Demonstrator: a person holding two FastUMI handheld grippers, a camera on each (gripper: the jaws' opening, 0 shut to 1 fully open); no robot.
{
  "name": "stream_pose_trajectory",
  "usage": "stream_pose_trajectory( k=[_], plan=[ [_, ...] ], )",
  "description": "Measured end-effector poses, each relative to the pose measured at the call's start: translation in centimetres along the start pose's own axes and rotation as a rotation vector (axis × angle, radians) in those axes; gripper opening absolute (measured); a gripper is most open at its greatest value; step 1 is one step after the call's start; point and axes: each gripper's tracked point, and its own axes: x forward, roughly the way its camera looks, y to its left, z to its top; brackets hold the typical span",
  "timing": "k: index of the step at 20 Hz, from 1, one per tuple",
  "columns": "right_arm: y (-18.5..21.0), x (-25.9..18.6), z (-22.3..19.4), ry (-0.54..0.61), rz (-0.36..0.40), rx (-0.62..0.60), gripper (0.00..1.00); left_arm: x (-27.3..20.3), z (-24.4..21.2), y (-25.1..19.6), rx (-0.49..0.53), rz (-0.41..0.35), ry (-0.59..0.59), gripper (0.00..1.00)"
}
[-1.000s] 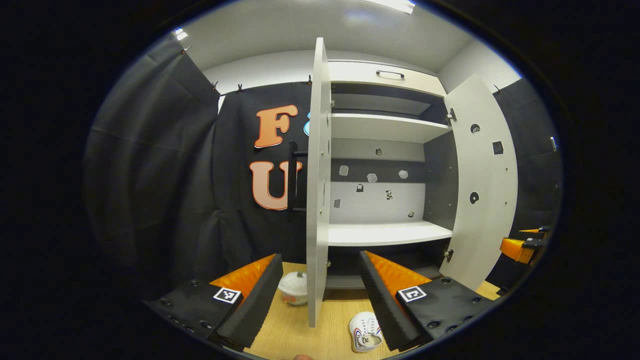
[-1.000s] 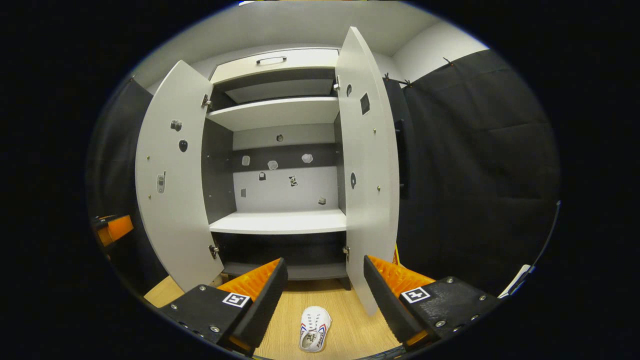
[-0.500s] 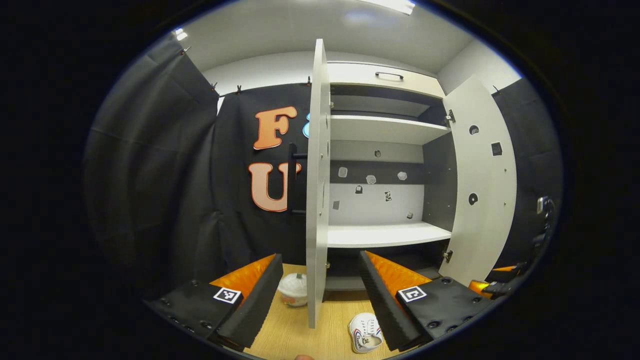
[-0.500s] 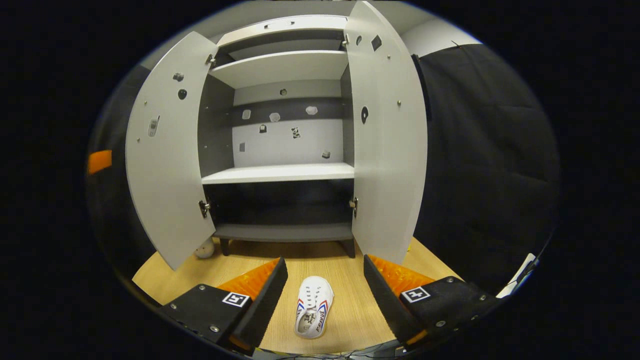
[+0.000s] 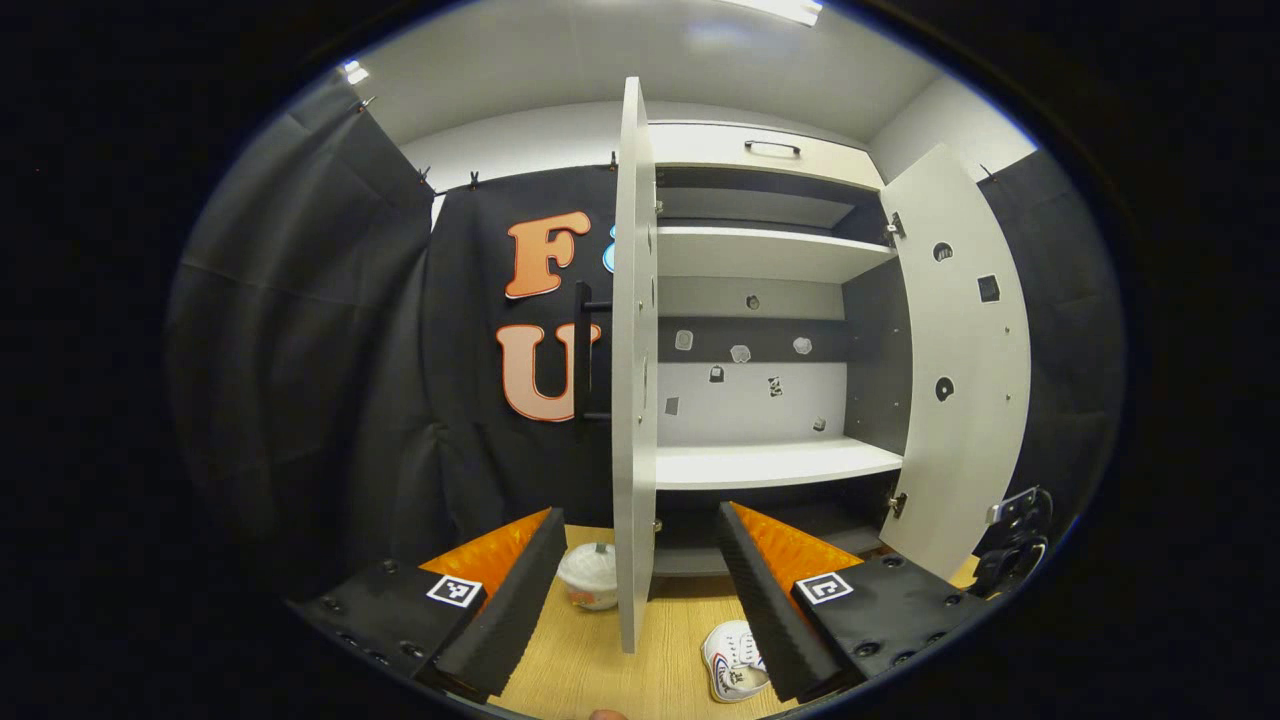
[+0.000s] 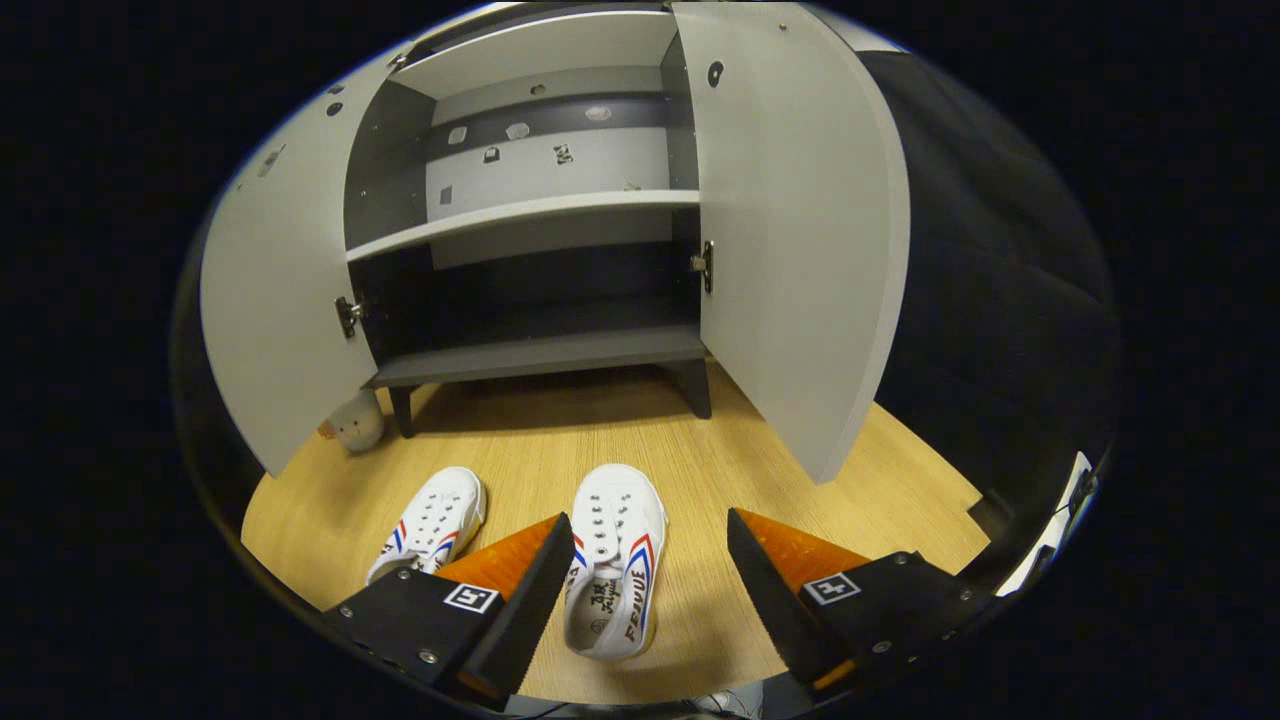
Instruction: Grab one shoe with the right hand and put it into the shoe cabinet, grab the other shoe with the left hand and put it into the shoe cabinet; then close the right door with the right hand and the left door with the left hand.
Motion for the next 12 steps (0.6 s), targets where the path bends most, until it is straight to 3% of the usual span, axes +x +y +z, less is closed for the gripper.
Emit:
stream_pose_trajectory(
  k=[6,12],
  plan=[
    [0.5,3.7,-4.7,0.135,0.006,-0.023,0.90,-0.4,-0.9,0.1,0.016,0.004,0.011,0.98],
    [0.9,5.5,-7.2,0.215,0.018,0.031,0.68,0.0,-1.9,0.9,0.020,0.023,0.038,0.98]
  ],
)
